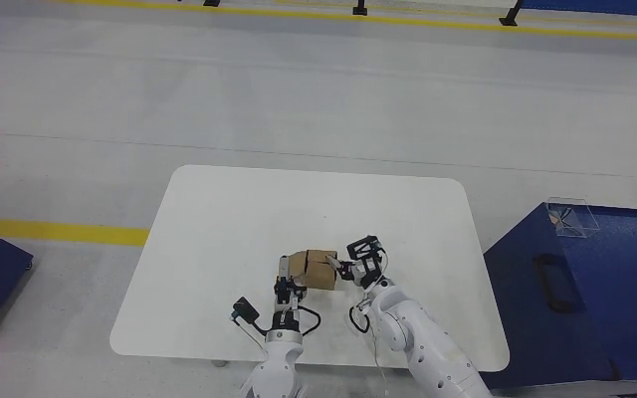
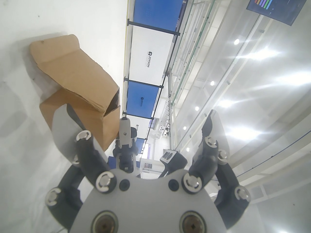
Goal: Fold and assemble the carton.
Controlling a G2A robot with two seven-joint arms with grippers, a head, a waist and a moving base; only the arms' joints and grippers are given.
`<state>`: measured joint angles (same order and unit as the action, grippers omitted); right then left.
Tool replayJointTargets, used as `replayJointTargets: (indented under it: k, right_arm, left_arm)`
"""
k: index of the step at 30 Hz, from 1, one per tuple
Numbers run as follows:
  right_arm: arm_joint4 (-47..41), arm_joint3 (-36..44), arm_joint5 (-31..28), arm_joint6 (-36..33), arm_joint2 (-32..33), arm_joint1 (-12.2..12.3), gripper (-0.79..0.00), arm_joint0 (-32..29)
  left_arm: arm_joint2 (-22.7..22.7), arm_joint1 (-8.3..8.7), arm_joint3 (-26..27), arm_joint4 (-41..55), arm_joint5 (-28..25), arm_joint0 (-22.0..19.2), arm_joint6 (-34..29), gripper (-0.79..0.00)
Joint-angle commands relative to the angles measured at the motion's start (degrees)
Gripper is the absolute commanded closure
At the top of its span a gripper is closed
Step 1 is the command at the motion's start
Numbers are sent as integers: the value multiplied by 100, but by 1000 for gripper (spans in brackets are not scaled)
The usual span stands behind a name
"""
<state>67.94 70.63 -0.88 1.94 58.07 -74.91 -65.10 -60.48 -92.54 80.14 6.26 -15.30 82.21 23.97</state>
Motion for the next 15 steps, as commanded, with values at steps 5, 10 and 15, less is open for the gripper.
replayJointTargets:
  k: [5,10,15]
  right_arm:
    - [43,-67,30,-29,-23,-41,-785,60]
    - [106,-100,76,-96,-19,-65,-785,82]
    - [190,-134,104,-121,-44,-92,-785,82]
  left_arm:
    - [24,-48,-368,96,-160,-209,-71,-785]
    - [79,-104,-791,159,-240,-421,-75,-785]
    - [56,-152,-1108,277,-349,-622,-59,-785]
